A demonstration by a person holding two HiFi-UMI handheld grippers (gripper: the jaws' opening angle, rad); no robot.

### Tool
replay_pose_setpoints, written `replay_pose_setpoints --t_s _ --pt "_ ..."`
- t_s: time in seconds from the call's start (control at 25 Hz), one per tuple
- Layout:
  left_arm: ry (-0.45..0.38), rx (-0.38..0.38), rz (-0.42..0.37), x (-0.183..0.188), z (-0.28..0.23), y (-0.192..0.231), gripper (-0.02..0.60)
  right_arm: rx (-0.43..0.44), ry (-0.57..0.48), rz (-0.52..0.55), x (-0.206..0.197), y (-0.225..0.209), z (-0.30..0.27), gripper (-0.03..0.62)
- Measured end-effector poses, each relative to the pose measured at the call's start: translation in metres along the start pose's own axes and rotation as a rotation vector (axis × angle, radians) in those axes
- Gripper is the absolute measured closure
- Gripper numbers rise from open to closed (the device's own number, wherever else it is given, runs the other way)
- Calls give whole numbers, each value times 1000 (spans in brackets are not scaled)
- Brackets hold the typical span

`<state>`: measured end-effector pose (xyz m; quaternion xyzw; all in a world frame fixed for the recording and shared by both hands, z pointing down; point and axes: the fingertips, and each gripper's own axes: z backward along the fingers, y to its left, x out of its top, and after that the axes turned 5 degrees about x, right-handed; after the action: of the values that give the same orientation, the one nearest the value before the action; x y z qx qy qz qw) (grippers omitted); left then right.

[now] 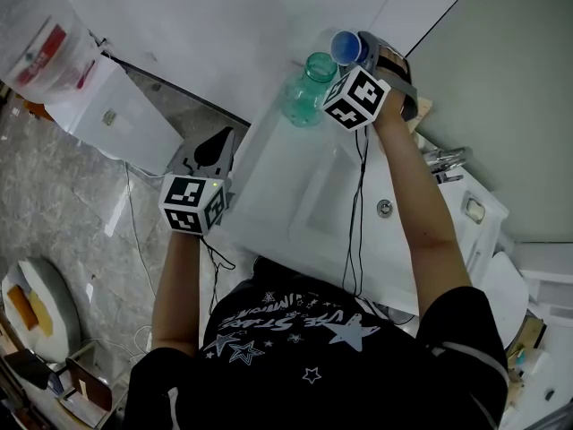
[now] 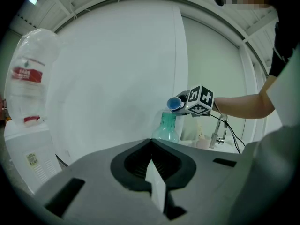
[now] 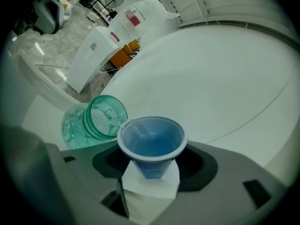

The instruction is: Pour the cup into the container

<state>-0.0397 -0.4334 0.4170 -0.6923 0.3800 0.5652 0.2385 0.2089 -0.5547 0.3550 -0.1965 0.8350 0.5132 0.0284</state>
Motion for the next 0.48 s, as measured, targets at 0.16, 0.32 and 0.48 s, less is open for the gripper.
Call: replay_pose_setpoints --t_s 0.16,0.32,0.48 --pt "-1 0 2 0 0 0 572 -14 11 33 -1 0 0 306" --pt "-3 1 4 2 -1 1 572 -27 15 58 0 -3 -1 306" --pt "-5 0 5 2 0 1 572 -42 15 77 2 -3 -1 306"
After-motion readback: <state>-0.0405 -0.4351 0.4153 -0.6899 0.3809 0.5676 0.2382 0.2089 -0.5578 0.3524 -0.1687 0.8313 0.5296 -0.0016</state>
